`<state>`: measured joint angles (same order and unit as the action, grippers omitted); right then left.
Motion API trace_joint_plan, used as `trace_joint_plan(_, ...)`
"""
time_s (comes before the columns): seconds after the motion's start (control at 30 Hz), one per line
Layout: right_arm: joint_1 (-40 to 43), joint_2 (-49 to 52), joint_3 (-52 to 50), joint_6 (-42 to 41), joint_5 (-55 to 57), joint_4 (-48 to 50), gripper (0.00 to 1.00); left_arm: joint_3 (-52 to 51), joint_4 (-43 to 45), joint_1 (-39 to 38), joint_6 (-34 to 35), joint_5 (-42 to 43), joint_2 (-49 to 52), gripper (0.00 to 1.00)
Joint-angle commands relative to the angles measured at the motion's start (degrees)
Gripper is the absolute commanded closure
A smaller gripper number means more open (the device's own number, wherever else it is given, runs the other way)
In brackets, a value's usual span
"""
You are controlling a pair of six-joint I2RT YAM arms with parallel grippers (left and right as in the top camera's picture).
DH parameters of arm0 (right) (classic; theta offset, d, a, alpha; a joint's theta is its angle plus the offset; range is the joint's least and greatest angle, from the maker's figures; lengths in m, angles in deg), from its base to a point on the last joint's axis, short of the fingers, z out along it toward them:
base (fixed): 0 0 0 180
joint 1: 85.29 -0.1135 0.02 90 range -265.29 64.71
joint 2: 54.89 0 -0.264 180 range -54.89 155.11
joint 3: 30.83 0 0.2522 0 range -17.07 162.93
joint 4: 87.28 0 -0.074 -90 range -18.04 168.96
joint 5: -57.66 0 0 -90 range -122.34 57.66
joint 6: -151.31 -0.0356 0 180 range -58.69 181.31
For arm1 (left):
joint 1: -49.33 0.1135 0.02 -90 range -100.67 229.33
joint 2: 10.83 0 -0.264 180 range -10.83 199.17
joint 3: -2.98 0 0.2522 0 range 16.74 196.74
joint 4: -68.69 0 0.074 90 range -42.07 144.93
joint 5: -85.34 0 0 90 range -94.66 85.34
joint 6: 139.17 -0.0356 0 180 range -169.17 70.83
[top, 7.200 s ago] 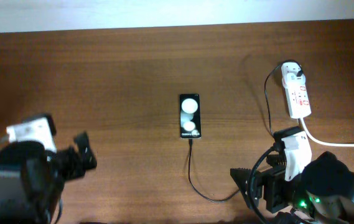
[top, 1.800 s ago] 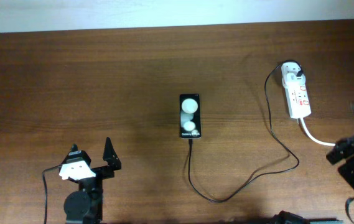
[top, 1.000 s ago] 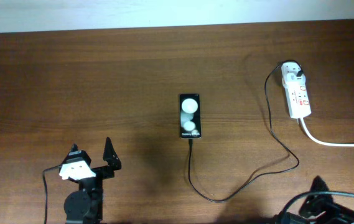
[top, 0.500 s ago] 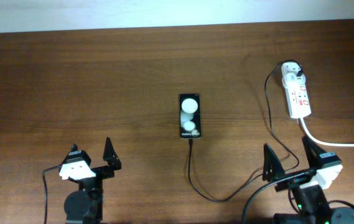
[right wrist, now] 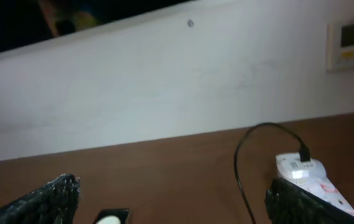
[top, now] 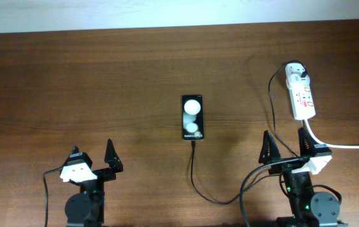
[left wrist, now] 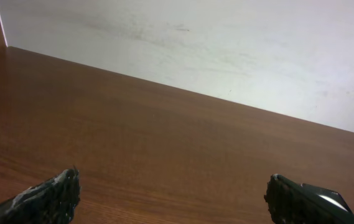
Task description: Plug charger to phone and switch on socket
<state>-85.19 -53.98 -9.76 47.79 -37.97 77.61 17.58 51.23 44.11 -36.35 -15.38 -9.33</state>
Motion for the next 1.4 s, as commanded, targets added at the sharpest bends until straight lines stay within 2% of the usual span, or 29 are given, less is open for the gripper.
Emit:
trace_joint_plan(0.0,-0.46,-0.68,-2.05,-0.48,3.17,0.35,0.02,-0.35,0.02,0.13,-0.92,0.39,-0.28,0.01)
trace_joint_plan(0.13,-0.46,-0.68,-6.75,-0.48,4.81,1.51,0.02,-0.35,0.02,0.13,-0.92,0.39,-0.28,0.01)
trace_joint_plan(0.27,-0.37,-0.68,-6.99,-0.26,9.88,-2.14,0.02,-0.35,0.02,0.13,-0.92,0.39,-0.28,0.01)
trace_joint_plan(0.4,-0.37,-0.68,-6.99,6.34,8.79,-3.19,0.02,-0.35,0.02,0.13,-0.92,0.39,-0.28,0.01)
trace_joint_plan(1.37,-0.37,-0.55,-6.99,7.13,8.72,-3.15,0.01,-0.35,0.04,0.13,-0.92,0.39,-0.28,0.01)
